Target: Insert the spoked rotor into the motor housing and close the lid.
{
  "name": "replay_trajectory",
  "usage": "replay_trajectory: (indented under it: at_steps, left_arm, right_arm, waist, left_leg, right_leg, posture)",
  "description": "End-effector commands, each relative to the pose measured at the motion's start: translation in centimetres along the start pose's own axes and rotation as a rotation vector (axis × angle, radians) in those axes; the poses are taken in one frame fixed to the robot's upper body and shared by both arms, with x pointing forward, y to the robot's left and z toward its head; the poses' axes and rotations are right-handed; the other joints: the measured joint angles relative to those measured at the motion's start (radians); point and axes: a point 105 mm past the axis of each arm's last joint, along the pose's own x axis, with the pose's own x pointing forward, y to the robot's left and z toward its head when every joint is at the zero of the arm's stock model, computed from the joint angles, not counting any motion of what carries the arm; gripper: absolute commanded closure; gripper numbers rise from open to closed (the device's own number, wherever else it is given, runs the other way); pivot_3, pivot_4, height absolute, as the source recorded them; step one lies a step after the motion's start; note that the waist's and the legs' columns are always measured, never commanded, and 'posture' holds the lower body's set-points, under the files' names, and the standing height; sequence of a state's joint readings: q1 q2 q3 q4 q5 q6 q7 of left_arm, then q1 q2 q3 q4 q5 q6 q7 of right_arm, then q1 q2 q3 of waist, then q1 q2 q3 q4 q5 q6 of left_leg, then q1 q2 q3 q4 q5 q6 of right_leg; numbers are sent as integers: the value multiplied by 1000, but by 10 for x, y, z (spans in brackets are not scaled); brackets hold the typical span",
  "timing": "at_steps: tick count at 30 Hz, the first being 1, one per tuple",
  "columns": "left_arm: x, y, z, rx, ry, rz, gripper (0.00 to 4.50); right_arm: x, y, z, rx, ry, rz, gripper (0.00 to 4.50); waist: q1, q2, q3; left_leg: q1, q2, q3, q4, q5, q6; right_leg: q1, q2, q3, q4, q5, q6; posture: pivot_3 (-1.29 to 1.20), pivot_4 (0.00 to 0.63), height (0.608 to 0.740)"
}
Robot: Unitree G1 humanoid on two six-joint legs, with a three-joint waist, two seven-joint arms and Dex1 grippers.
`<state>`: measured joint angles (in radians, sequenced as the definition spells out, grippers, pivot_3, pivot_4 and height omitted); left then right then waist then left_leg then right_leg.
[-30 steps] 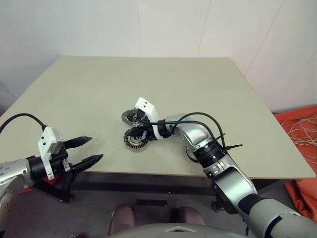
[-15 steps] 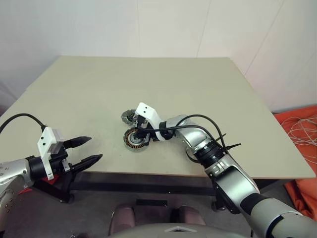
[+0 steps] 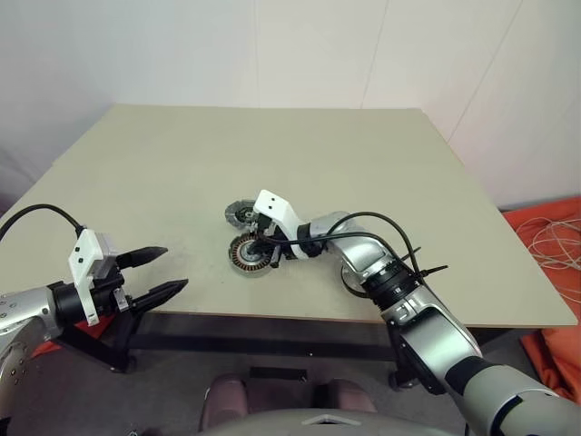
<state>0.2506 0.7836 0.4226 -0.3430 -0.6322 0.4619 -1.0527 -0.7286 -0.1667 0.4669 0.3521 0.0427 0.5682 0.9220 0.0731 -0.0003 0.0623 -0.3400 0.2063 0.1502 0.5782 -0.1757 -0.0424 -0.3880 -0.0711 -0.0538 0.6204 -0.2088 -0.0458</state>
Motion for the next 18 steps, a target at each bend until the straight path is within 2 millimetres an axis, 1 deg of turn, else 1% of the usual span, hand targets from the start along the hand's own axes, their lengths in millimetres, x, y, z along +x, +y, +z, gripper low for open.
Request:
replay_trajectory:
  at_steps: [1, 2, 6, 8, 12, 18]
  left_arm:
    - [1, 0, 7, 36, -15, -7, 0]
    - [1, 0, 7, 36, -15, -7, 0]
    - [1, 0, 7, 37, -16, -5, 0]
    - [1, 0, 7, 37, -16, -5, 0]
    - [3, -1, 7, 38, -18, -8, 0]
    - [3, -1, 7, 38, -18, -9, 0]
  right_arm:
    - [-9, -10, -6, 17, 18, -41, 4481]
    - [-10, -10, -4, 26, 6, -37, 4481]
    - [-16, -10, 22, 100, -124, -19, 4481]
    - [-18, -13, 31, 117, -156, -25, 4481]
    - [-15, -15, 36, 103, -168, -41, 4481]
    - [-8, -7, 49, 84, -189, -13, 4481]
  waist:
    - [0, 0, 0]
    - [0, 0, 0]
    - [-3, -1, 1]
    - [-4, -1, 1]
    - [-4, -1, 1]
    - [-3, -2, 1]
  left_leg:
    - [1, 0, 0, 0, 0, 0]
    - [2, 0, -1, 0, 0, 0]
    - [3, 0, -1, 0, 0, 0]
    - [4, 0, -2, 0, 0, 0]
    - [4, 0, -1, 0, 0, 0]
    - [1, 0, 0, -1, 0, 0]
  right_leg:
    - [1, 0, 0, 0, 0, 0]
    - [2, 0, 0, 0, 0, 0]
    - [1, 0, 0, -1, 0, 0]
    - [0, 0, 0, -1, 0, 0]
    - [-1, 1, 0, -1, 0, 0]
    - [-2, 0, 0, -1, 0, 0]
  posture:
    - [0, 0, 740]
    - [0, 0, 740]
    - [0, 0, 740]
    - [0, 0, 740]
    - [0, 0, 740]
    - [0, 0, 740]
